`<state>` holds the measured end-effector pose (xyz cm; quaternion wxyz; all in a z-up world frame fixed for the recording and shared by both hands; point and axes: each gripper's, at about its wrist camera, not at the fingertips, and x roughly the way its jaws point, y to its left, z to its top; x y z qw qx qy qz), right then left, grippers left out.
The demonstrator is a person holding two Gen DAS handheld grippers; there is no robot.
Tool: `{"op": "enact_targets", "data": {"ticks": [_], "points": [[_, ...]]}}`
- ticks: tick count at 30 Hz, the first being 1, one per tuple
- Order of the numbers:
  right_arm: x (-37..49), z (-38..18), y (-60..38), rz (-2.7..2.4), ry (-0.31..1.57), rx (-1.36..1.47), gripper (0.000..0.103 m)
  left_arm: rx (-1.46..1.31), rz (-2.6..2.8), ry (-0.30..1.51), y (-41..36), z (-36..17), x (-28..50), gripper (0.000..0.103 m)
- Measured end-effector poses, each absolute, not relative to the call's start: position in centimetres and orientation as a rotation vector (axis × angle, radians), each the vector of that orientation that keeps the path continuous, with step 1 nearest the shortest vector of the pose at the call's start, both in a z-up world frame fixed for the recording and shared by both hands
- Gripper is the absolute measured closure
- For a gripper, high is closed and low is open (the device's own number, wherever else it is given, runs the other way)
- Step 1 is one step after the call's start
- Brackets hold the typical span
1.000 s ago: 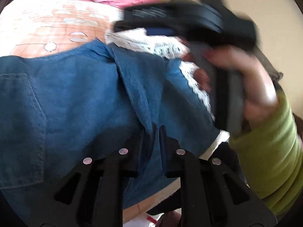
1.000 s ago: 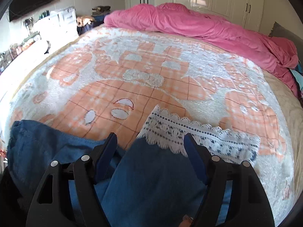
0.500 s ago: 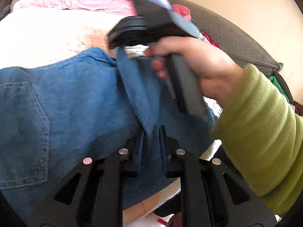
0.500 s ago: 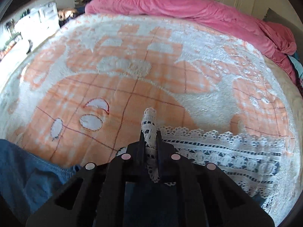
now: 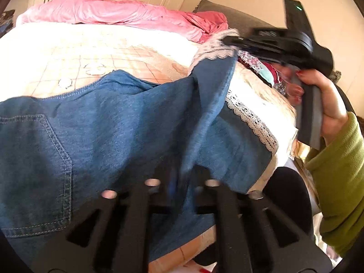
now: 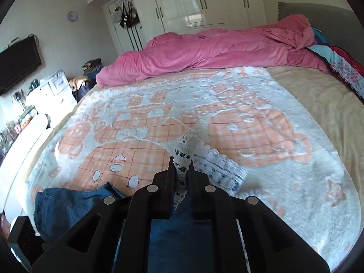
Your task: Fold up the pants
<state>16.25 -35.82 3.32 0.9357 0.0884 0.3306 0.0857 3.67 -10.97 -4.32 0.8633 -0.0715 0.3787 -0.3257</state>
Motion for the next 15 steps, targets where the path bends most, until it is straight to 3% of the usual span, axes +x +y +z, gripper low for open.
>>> {"op": "enact_targets", "data": {"ticks": [15], "points": [[4.5, -5.1, -42.4, 0.122, 0.849, 0.440, 0.091, -0.047, -0.723, 0.760, -10.6, -5.4, 3.6, 0.103]]}}
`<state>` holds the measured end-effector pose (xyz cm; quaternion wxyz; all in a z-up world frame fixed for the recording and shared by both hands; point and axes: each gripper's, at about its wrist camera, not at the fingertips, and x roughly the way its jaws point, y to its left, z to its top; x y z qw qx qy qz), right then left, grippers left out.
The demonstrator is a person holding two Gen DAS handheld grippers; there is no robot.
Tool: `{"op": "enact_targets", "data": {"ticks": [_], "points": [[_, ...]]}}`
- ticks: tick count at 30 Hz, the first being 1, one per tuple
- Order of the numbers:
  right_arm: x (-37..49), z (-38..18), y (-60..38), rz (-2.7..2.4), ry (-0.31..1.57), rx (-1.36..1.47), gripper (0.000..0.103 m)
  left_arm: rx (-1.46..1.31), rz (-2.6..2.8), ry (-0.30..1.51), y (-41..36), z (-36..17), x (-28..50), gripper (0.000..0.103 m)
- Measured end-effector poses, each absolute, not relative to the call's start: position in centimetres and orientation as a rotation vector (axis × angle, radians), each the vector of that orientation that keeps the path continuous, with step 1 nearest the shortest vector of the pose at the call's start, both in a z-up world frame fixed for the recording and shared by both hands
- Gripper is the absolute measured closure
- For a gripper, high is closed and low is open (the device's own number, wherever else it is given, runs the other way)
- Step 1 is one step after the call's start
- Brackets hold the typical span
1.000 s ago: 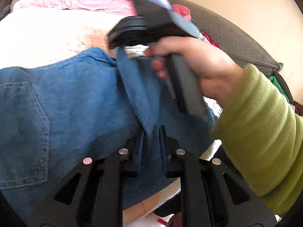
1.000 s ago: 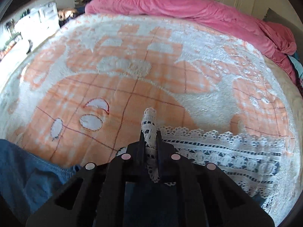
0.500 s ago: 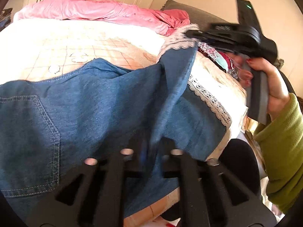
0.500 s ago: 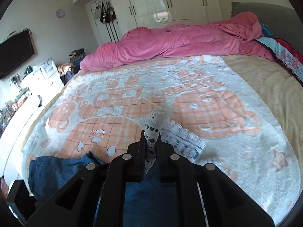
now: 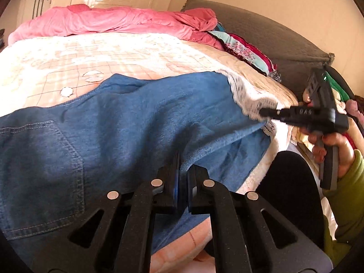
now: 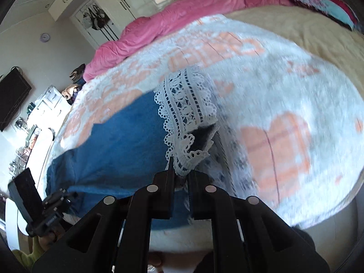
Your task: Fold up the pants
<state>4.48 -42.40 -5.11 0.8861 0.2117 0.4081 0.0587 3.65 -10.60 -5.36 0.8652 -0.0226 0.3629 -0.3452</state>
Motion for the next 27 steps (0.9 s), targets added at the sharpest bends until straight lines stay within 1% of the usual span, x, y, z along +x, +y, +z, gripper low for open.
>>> {"op": "enact_targets", "data": {"ticks": [3, 4, 5, 8, 9, 10, 11, 17, 19, 20, 23, 27], "points": [[3.5, -6.0, -42.9, 0.127, 0.846, 0.465, 0.084, -0.019, -0.719, 0.756, -11.3, -5.5, 3.2, 0.103], [3.3, -6.1, -43.2, 0.135, 0.840, 0.486, 0.077, -0.021, -0.722, 0.758, -11.4, -5.5, 3.1, 0.103], [3.1, -6.3, -43.6, 0.139, 0.834, 0.503, 0.074, -0.022, -0.725, 0.762, -11.5, -5.6, 3.1, 0.103], [2.9, -6.4, -45.1, 0.149, 0.808, 0.597, 0.073, -0.008, -0.718, 0.756, -11.4, -5.5, 2.9, 0.103], [2.8, -6.4, -45.5, 0.154, 0.802, 0.611, 0.074, -0.006, -0.717, 0.753, -11.4, -5.4, 2.8, 0.103], [2.9, -6.3, -45.6, 0.157, 0.804, 0.604, 0.086, -0.004, -0.714, 0.746, -11.3, -5.3, 2.6, 0.103], [2.8, -6.0, -45.5, 0.162, 0.805, 0.572, 0.092, -0.002, -0.714, 0.741, -11.2, -5.2, 2.5, 0.103], [1.2, -4.4, -46.1, 0.163, 0.773, 0.497, 0.094, 0.035, -0.716, 0.727, -10.9, -4.9, 1.5, 0.103], [0.8, -4.4, -46.2, 0.149, 0.780, 0.472, 0.094, 0.078, -0.727, 0.726, -11.2, -5.0, 0.9, 0.101], [1.2, -4.7, -46.3, 0.138, 0.792, 0.454, 0.094, 0.103, -0.724, 0.721, -11.4, -5.1, 0.7, 0.099], [1.3, -6.2, -46.1, 0.094, 0.842, 0.403, 0.094, 0.175, -0.717, 0.734, -12.4, -5.9, 0.3, 0.099], [1.3, -6.9, -45.7, 0.067, 0.837, 0.351, 0.093, 0.191, -0.706, 0.768, -12.9, -7.0, 0.5, 0.099]]}}
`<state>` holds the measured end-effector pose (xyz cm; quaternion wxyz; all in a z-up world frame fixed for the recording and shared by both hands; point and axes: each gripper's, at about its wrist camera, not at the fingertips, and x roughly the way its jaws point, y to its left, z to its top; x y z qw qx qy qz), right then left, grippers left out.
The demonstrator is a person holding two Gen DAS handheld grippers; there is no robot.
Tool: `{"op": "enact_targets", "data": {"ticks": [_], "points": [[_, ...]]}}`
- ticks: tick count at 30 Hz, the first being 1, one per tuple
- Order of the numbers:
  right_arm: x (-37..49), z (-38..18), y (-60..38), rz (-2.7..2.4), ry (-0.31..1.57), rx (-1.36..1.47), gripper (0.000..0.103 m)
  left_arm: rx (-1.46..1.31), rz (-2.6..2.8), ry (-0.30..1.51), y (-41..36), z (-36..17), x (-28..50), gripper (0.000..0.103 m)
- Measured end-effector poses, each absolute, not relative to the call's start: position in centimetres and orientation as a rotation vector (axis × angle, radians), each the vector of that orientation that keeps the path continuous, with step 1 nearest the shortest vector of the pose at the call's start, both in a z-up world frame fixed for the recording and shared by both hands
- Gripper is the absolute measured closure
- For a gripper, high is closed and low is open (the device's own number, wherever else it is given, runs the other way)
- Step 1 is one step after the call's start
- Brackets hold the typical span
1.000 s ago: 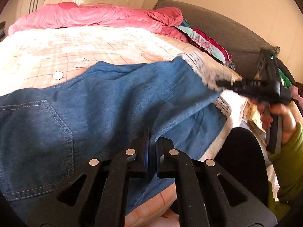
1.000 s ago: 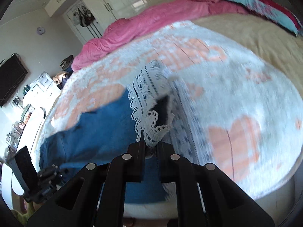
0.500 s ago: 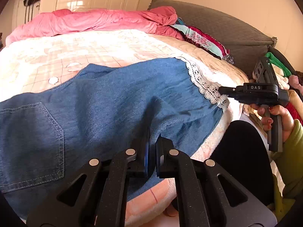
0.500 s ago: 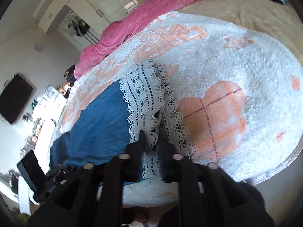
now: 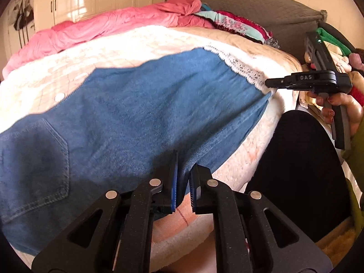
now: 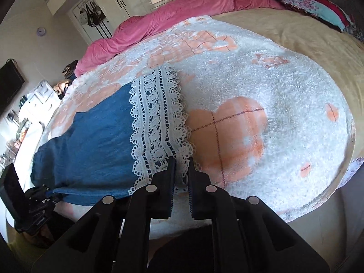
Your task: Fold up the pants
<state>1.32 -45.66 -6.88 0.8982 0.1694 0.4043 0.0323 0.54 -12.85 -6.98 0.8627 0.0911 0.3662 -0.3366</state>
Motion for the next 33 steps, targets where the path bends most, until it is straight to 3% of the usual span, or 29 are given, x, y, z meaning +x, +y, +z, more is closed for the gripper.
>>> {"op": "enact_targets", "data": {"ticks": [4, 8, 10, 12, 17, 21, 25, 27, 28, 32, 33], "points": [[1.3, -6.6, -45.0, 0.027, 0.848, 0.253, 0.081, 0.174, -0.713, 0.769, -12.6, -7.1, 0.7, 0.099], [0.2, -4.7, -44.8, 0.002, 0.779, 0.235, 0.076, 0.176, -0.719, 0.767, -12.6, -7.0, 0.5, 0.096], [-0.1, -3.8, -43.8, 0.018, 0.748, 0.192, 0.076, 0.166, -0.728, 0.768, -12.6, -6.9, 0.4, 0.086], [-0.1, -3.3, -42.2, 0.076, 0.737, 0.155, 0.076, 0.151, -0.725, 0.774, -12.5, -6.6, 0.3, 0.067], [1.5, -5.0, -38.3, 0.160, 0.811, 0.058, 0.075, 0.076, -0.690, 0.753, -9.7, -4.7, -0.7, 0.051], [2.4, -7.2, -38.5, 0.142, 0.877, 0.064, 0.074, -0.050, -0.500, 0.709, -3.2, -2.2, -0.2, 0.038], [2.5, -6.9, -39.3, 0.166, 0.870, 0.131, 0.073, -0.145, -0.223, 0.721, 3.3, -1.7, 0.9, 0.036], [2.2, -6.1, -39.3, 0.161, 0.837, 0.147, 0.065, -0.182, -0.122, 0.734, 5.5, -1.9, 1.4, 0.036], [2.0, -5.8, -39.4, 0.160, 0.820, 0.150, 0.060, -0.197, -0.097, 0.738, 6.2, -2.1, 1.7, 0.036], [1.8, -4.7, -38.6, 0.190, 0.793, 0.129, 0.060, -0.178, -0.077, 0.772, 5.8, -2.9, 3.5, 0.035], [1.7, -4.8, -38.4, 0.190, 0.797, 0.119, 0.060, -0.166, -0.076, 0.786, 5.4, -3.2, 3.9, 0.044]]}}
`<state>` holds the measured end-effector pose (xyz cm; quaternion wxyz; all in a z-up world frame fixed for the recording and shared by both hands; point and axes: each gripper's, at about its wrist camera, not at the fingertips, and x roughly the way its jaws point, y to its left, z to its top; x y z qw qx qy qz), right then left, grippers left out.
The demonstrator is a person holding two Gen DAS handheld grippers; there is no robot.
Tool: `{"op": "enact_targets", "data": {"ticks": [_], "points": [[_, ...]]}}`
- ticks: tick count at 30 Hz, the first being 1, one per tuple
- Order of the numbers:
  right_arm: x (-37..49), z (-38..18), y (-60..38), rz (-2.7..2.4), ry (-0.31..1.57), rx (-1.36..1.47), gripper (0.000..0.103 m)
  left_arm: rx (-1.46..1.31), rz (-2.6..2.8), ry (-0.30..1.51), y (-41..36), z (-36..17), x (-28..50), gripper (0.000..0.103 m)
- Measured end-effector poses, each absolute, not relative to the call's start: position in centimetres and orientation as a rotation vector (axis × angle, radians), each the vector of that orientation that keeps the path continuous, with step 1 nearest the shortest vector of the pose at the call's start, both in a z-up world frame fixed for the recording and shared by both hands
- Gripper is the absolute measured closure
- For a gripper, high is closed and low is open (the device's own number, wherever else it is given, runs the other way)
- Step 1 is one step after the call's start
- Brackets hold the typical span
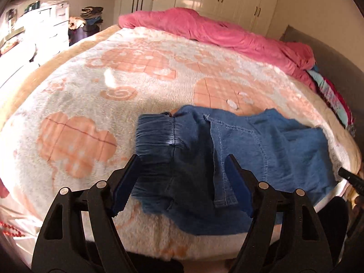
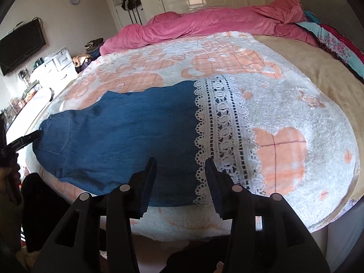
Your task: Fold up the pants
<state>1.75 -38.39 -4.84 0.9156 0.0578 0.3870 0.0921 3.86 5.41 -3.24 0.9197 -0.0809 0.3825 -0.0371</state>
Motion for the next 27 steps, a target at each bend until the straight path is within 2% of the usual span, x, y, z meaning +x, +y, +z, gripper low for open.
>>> {"op": "enact_targets", "data": {"ticks": [1, 3, 6, 9, 11, 14, 16, 17, 24, 27], "points": [[1.8, -5.0, -38.3, 0.187, 0.803, 0.111, 0.060, -0.146, -0.074, 0.806, 5.2, -3.7, 4.2, 0.053], [2.2, -5.8, -38.3, 0.171, 0.828, 0.099, 0.051, -0.073, -0.037, 0.799, 4.8, -4.0, 4.3, 0.077], [2.6, -6.6, -38.3, 0.155, 0.853, 0.078, 0.050, -0.143, -0.042, 0.760, 6.7, -3.1, 3.8, 0.087], [2.7, -6.5, -38.0, 0.164, 0.854, 0.070, 0.049, -0.120, 0.004, 0.732, 8.3, -2.6, 3.4, 0.088], [2.8, -6.9, -37.8, 0.165, 0.861, 0.061, 0.045, -0.160, -0.014, 0.767, 8.6, -3.4, 4.0, 0.088], [2.8, -7.3, -37.3, 0.161, 0.869, 0.027, 0.044, -0.152, -0.015, 0.797, 8.5, -4.4, 4.4, 0.086], [2.7, -7.4, -37.2, 0.164, 0.872, 0.015, 0.044, -0.162, -0.002, 0.778, 8.8, -3.7, 4.1, 0.075], [2.6, -7.4, -37.3, 0.168, 0.873, 0.017, 0.044, -0.159, 0.016, 0.767, 8.9, -3.2, 3.7, 0.064], [2.2, -5.2, -37.6, 0.218, 0.789, 0.099, 0.044, -0.129, -0.082, 0.650, 6.7, 1.8, 1.9, 0.048], [2.7, -4.8, -37.0, 0.220, 0.776, 0.076, 0.044, -0.115, -0.172, 0.626, 4.1, 3.3, 2.8, 0.045]]}}
